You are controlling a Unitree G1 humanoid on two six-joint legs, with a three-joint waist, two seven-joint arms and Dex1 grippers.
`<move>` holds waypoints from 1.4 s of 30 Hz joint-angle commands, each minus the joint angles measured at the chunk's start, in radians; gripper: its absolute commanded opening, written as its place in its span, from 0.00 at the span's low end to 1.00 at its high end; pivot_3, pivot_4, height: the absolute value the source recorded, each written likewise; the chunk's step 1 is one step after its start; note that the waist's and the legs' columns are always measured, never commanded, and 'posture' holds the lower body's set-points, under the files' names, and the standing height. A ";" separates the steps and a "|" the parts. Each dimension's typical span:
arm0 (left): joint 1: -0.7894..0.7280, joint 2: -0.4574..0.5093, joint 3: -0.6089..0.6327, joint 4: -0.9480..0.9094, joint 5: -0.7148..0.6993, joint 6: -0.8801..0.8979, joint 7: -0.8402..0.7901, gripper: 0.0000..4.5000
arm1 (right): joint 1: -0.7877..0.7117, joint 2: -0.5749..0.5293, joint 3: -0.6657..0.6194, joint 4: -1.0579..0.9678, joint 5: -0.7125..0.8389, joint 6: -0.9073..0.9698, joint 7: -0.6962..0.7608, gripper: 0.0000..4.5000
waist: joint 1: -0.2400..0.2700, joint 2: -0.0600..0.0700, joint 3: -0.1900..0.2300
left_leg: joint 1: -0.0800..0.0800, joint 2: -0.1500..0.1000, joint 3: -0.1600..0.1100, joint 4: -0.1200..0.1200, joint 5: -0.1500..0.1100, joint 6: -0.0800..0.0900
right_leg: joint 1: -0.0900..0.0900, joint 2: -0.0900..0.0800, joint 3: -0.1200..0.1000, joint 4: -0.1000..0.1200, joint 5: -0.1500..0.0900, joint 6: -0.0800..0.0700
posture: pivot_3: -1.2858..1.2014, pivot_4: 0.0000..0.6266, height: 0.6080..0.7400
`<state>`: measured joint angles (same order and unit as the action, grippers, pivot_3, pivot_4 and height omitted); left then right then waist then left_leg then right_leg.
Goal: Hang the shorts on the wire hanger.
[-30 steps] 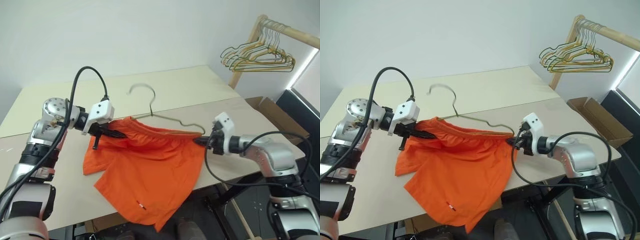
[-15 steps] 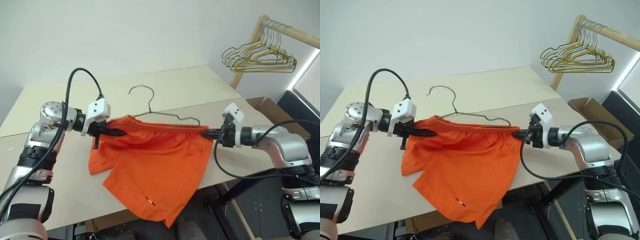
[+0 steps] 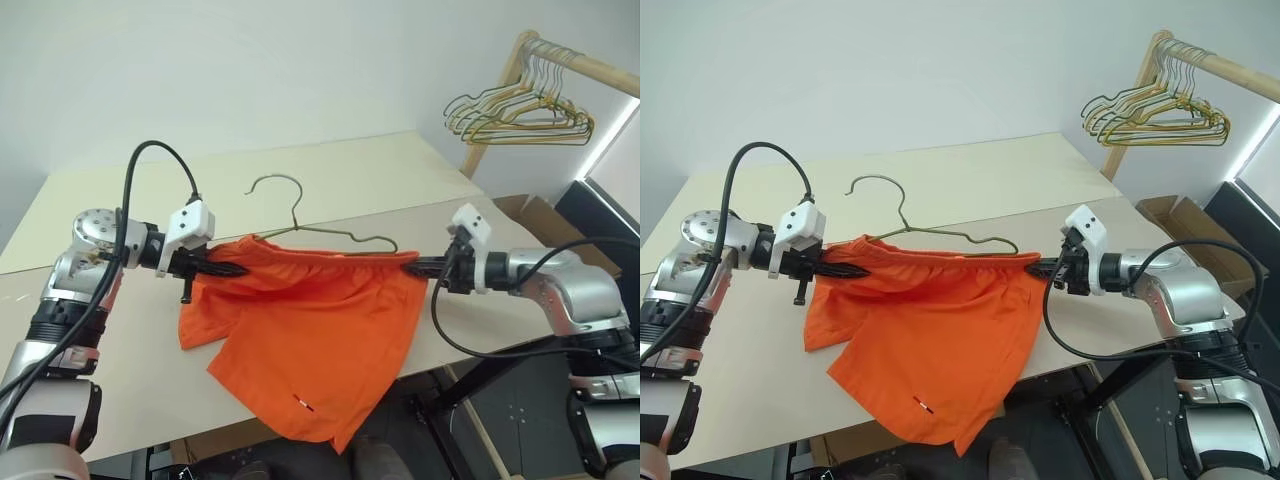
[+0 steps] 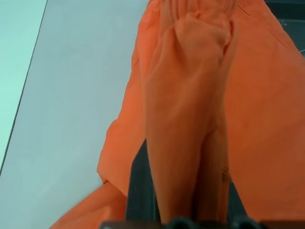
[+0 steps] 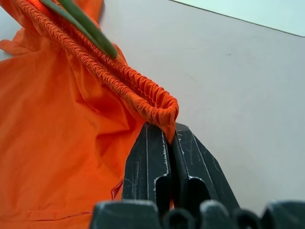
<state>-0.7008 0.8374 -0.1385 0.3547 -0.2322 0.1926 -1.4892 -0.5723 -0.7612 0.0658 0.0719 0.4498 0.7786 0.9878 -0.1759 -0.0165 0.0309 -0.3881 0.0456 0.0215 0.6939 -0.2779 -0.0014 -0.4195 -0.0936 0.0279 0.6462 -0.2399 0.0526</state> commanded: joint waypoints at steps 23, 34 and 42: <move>0.040 0.024 0.067 -0.057 -0.085 -0.003 0.022 0.00 | -0.028 -0.065 -0.003 0.061 -0.067 -0.024 0.003 0.01 | 0.001 0.000 0.000 | 0.000 0.000 0.000 0.000 0.000 0.000 | 0.000 0.000 0.000 0.000 0.000 0.000 | 0.46 0.00 1.00; 0.049 0.055 -0.006 0.015 0.094 -0.084 0.093 0.00 | -0.047 -0.091 -0.016 0.087 -0.079 -0.050 0.024 0.01 | 0.003 0.000 0.000 | 0.000 0.000 0.000 0.000 0.000 0.000 | 0.000 0.000 0.000 -0.001 0.000 0.000 | 0.46 0.00 1.00; 0.003 0.024 -0.056 0.086 0.139 -0.109 0.099 0.00 | -0.081 -0.110 -0.028 -0.044 -0.026 -0.023 0.068 0.01 | 0.000 0.000 0.000 | 0.000 0.000 0.000 0.000 0.000 0.000 | 0.000 0.000 0.000 0.000 0.000 0.000 | 0.45 0.00 1.00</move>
<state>-0.6756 0.8365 -0.2062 0.4011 -0.1235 0.0719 -1.3889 -0.6204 -0.8226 0.1050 0.0604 0.4262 0.7449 1.0628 -0.1761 -0.0164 0.0310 -0.3879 0.0456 0.0219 0.6939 -0.2779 -0.0013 -0.4197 -0.0936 0.0280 0.6458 -0.2399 0.0526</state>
